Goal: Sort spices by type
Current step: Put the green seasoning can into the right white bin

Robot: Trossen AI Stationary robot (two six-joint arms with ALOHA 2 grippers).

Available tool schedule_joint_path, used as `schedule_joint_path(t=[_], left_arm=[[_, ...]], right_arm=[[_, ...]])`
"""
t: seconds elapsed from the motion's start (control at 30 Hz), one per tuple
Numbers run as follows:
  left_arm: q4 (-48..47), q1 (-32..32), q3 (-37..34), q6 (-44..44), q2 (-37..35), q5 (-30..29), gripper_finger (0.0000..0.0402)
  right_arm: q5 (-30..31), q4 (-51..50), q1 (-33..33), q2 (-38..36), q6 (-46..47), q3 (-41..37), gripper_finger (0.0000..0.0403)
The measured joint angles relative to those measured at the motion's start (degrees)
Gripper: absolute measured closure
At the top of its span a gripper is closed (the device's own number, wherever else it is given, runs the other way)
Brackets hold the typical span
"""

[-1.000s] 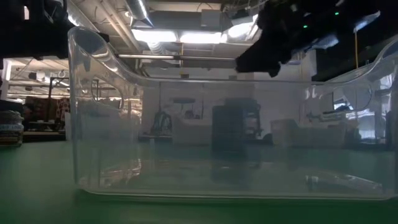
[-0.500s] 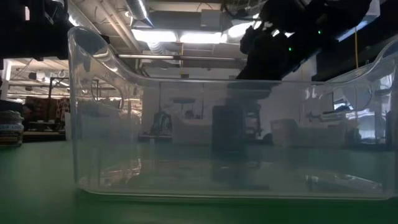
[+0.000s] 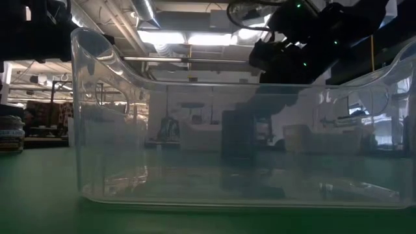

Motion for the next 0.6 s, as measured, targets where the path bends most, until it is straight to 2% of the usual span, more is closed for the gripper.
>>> schedule_joint_path(t=[0.1, 0.3, 0.6], left_arm=[[0.01, 0.00, 0.00, -0.16, 0.00, 0.00, 0.0402], [-0.32, 0.00, 0.00, -0.16, 0.00, 0.00, 0.0402], [-0.71, 0.00, 0.00, -0.02, 0.00, 0.00, 0.0402]], right_arm=[[2.27, 0.13, 0.53, 0.00, -0.89, 0.00, 0.0190], [2.22, -0.28, 0.50, 0.00, -1.21, 0.00, 0.0266], [2.34, -2.04, 0.50, -2.08, -1.25, 0.88, 0.0261]])
